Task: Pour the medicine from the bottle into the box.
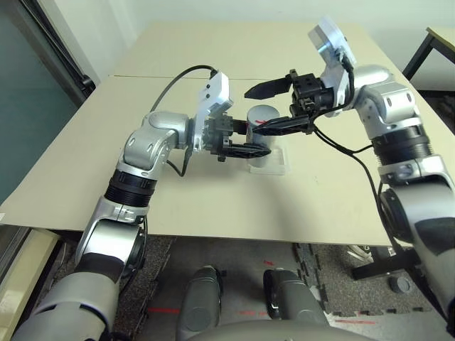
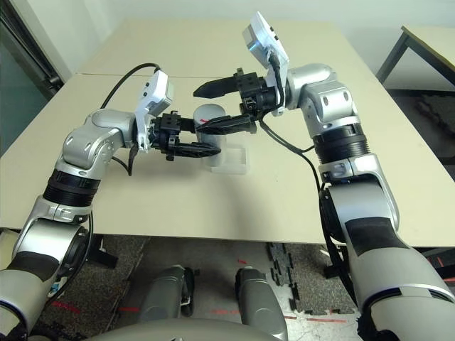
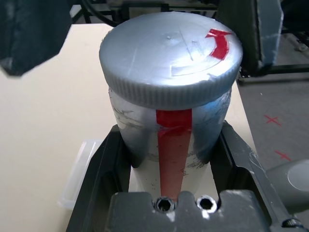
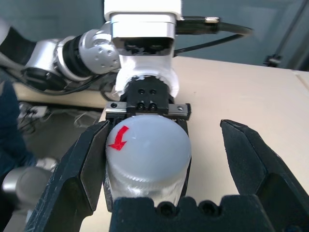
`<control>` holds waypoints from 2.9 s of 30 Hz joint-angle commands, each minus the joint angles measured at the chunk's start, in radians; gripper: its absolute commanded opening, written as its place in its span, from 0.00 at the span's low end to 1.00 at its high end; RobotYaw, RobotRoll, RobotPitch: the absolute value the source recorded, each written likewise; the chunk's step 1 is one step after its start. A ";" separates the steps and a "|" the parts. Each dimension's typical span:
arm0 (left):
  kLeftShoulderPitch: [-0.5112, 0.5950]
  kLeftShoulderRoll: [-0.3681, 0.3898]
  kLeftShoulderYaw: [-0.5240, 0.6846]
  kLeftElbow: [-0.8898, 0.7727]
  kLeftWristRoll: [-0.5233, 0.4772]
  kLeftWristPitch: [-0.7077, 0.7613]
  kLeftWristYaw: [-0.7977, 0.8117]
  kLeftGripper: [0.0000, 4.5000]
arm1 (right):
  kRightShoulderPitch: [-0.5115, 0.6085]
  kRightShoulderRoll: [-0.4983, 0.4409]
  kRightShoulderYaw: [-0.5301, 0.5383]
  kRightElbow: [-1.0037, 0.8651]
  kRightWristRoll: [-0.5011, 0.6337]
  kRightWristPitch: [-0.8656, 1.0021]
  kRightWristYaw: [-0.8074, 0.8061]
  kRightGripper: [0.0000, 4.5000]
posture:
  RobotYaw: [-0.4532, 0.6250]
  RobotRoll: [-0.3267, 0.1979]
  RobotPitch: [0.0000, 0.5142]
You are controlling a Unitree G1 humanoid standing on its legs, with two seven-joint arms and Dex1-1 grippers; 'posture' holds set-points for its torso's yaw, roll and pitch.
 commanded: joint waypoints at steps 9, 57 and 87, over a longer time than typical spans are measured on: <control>0.026 0.016 -0.009 -0.056 -0.033 0.025 -0.005 0.54 | 0.071 -0.062 -0.084 -0.008 0.007 0.015 -0.115 1.00 | 0.46 0.62 0.19; -0.033 -0.024 -0.010 0.226 0.047 -0.163 0.027 0.54 | 0.157 0.039 0.038 -0.435 -0.010 0.307 -0.579 1.00 | 0.43 0.62 0.17; -0.024 -0.013 -0.001 0.250 0.051 -0.172 0.024 0.54 | 0.218 -0.109 -0.048 -0.499 0.064 0.389 -0.565 1.00 | 0.41 0.62 0.20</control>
